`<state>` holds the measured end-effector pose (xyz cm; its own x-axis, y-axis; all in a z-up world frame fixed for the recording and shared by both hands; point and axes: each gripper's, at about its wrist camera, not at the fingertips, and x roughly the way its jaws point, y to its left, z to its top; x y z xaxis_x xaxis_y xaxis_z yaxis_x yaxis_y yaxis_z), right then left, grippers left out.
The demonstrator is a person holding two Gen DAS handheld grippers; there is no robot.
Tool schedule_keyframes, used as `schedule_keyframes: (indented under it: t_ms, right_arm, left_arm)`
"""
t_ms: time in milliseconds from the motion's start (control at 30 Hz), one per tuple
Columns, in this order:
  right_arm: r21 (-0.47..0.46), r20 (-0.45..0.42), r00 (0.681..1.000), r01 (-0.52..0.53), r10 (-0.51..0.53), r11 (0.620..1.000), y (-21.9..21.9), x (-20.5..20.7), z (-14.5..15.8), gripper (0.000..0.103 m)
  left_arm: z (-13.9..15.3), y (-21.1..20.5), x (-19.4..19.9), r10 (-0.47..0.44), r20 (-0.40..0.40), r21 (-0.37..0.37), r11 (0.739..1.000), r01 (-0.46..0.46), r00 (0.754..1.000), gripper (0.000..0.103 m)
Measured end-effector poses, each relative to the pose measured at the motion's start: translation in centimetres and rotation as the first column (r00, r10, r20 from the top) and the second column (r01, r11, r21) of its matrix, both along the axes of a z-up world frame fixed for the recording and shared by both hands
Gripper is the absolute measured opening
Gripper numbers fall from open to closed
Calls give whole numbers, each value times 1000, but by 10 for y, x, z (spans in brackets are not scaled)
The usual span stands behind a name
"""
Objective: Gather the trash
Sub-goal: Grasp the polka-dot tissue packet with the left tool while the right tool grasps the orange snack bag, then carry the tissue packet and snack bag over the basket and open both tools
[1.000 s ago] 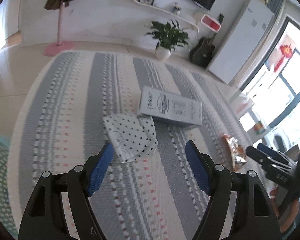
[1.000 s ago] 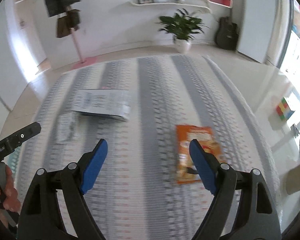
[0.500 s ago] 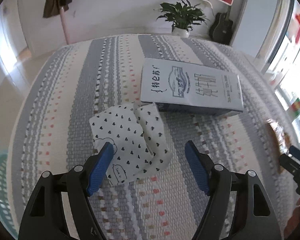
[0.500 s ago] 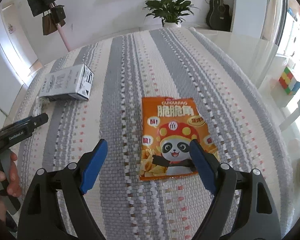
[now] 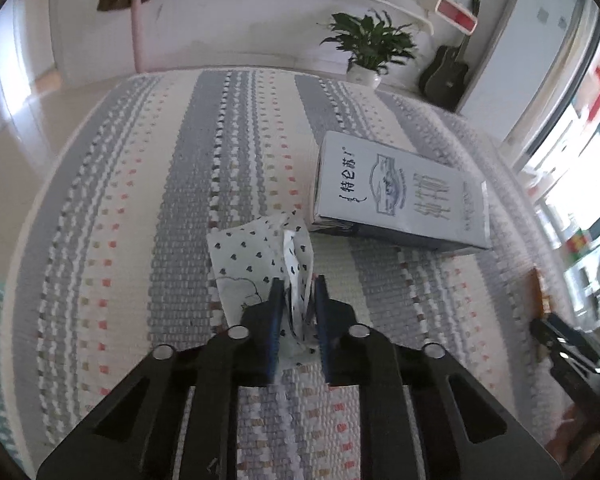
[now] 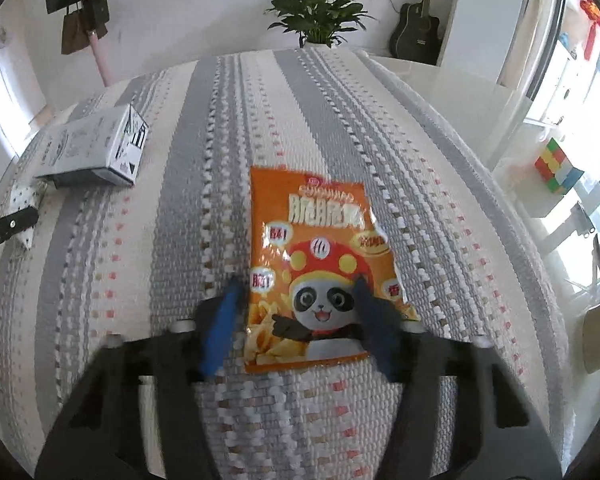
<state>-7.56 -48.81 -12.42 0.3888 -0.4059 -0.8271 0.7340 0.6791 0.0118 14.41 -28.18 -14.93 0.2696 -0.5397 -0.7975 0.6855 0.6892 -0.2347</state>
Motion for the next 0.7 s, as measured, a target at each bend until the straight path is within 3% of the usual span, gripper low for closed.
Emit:
schedule_keyframes:
  t_ms: [133, 200, 467, 700]
  right_arm:
    - [13, 42, 999, -8, 7, 1000, -1, -1, 4, 8]
    - [5, 55, 998, -15, 14, 1000, 3, -1, 7, 4]
    - [-89, 211, 970, -105, 122, 990, 40, -8, 59, 1]
    - [-61, 311, 923, -218, 226, 974, 82, 8, 97, 1]
  left_arm:
    - [4, 10, 0, -30, -16, -44, 999, 30, 999, 5]
    - [10, 16, -3, -39, -15, -62, 997, 38, 999, 4]
    - [44, 60, -12, -16, -5, -140, 990, 15, 1000, 4]
    - [89, 129, -14, 42, 52, -199, 980, -31, 998, 4]
